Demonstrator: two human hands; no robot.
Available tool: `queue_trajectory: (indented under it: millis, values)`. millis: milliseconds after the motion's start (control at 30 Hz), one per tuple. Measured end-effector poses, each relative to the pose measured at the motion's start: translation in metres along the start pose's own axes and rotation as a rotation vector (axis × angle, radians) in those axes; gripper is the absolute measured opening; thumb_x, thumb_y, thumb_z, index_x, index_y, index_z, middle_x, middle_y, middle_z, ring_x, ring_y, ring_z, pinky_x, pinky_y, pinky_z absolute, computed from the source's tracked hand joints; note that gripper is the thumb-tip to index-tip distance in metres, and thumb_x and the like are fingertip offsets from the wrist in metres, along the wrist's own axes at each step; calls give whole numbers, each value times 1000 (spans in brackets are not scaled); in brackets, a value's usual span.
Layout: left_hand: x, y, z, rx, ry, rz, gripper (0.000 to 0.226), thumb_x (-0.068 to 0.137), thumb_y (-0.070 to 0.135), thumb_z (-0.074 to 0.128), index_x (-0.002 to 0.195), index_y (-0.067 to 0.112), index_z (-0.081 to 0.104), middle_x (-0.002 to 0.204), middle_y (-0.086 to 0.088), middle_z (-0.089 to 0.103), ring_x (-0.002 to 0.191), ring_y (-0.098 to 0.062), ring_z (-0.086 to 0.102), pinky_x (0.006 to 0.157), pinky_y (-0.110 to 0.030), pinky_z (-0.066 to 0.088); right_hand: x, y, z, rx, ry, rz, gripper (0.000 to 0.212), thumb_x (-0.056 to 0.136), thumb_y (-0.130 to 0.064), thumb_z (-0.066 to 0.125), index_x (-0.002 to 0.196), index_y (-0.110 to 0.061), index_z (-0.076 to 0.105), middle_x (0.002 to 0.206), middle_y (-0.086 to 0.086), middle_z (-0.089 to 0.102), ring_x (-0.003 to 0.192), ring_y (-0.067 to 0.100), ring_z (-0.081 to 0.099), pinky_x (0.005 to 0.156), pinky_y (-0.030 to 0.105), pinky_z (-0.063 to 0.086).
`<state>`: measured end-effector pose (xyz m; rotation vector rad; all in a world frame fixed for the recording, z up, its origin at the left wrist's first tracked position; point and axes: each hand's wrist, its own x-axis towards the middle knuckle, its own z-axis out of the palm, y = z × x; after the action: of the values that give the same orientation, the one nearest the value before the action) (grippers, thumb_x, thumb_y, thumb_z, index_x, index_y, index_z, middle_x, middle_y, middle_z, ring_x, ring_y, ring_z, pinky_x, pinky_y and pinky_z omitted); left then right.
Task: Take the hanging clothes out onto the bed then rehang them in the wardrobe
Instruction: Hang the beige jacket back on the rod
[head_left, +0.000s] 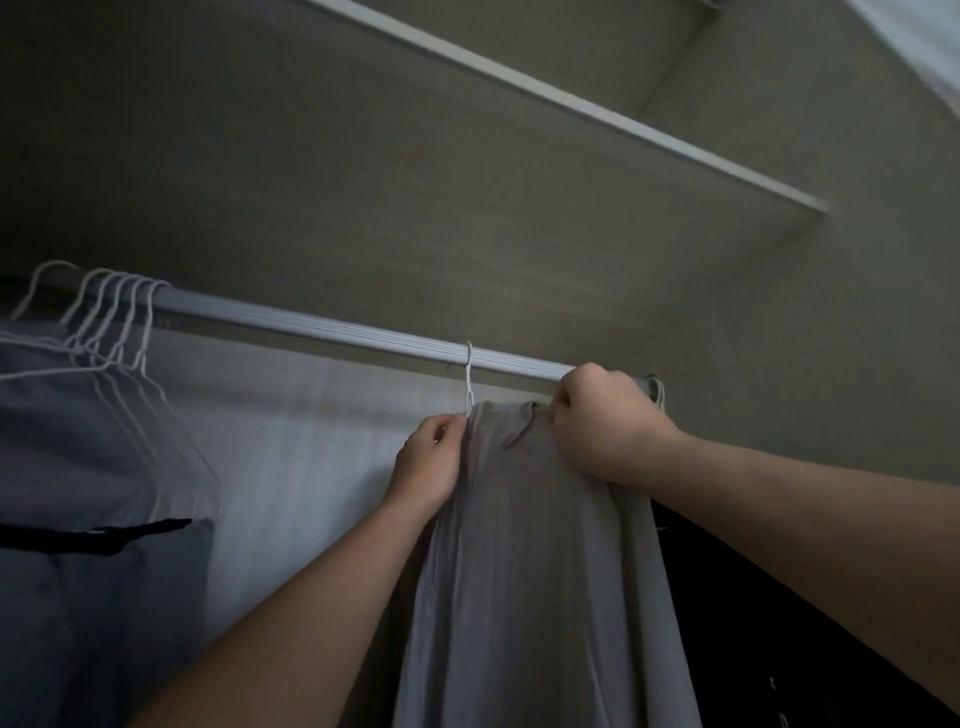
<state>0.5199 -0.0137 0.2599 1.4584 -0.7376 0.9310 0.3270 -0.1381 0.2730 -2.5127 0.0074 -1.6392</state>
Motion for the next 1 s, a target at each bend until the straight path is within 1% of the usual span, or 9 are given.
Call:
queue_trajectory:
  millis: [133,233,300,367,467,633,733,867,1000]
  values:
    - [-5,-5,1,-45,-29,7,29,99,47,49,115,29,65,112,8,64,110,-16,58,91,-30,41,-2,2,-1,-97,-8,-24,20,90,-25,44,96,-15,60,107,12,62,99,35,59,78,36,48]
    - [-9,-8,4,-66,-56,15,38,96,53,50,122,29,63,120,8,65,115,-15,58,100,-34,44,-10,4,-4,-368,66,-214,22,96,-34,38,107,-21,52,115,7,60,104,32,58,73,36,39]
    - [-13,-11,10,-84,-72,39,51,88,62,51,128,30,60,125,7,64,118,-14,58,105,-37,44,-22,10,-3,-599,93,-451,39,96,-47,27,119,-24,48,123,2,56,112,29,52,81,39,39]
    - [-15,-12,20,-93,-83,62,67,76,73,49,131,35,56,130,7,62,121,-12,56,108,-36,42,-34,15,0,-743,14,-539,59,91,-60,18,130,-24,43,133,2,49,119,27,47,91,40,36]
    - [-14,-18,42,-121,-100,62,69,69,82,46,130,50,50,133,9,59,121,-9,54,109,-37,41,-42,29,5,-770,-141,-456,81,87,-74,19,149,-22,23,158,6,22,137,25,34,103,43,30]
    - [-17,-20,96,-111,-146,69,63,68,90,40,126,66,32,146,19,44,131,-5,46,112,-40,36,-43,62,0,-822,-228,-376,90,85,-79,24,154,-22,9,163,3,3,146,21,20,110,45,23]
    - [-20,-13,130,-111,-188,29,72,66,93,35,131,63,29,151,20,36,136,-9,42,113,-43,34,-42,88,-5,-869,-267,-329,93,83,-79,27,154,-23,7,164,0,-3,148,18,13,113,48,18]
    - [-23,1,177,-170,-269,-23,91,64,91,37,145,48,33,157,10,35,141,-17,38,117,-41,30,-39,124,-14,-938,-298,-279,96,82,-80,28,155,-24,2,164,-1,-4,149,16,6,116,51,11]
    - [-26,13,231,-239,-325,-52,78,84,75,48,151,35,35,158,-1,36,143,-23,37,116,-34,28,-36,159,-19,-989,-328,-206,98,80,-82,24,155,-24,0,164,-1,-4,150,16,0,117,54,4]
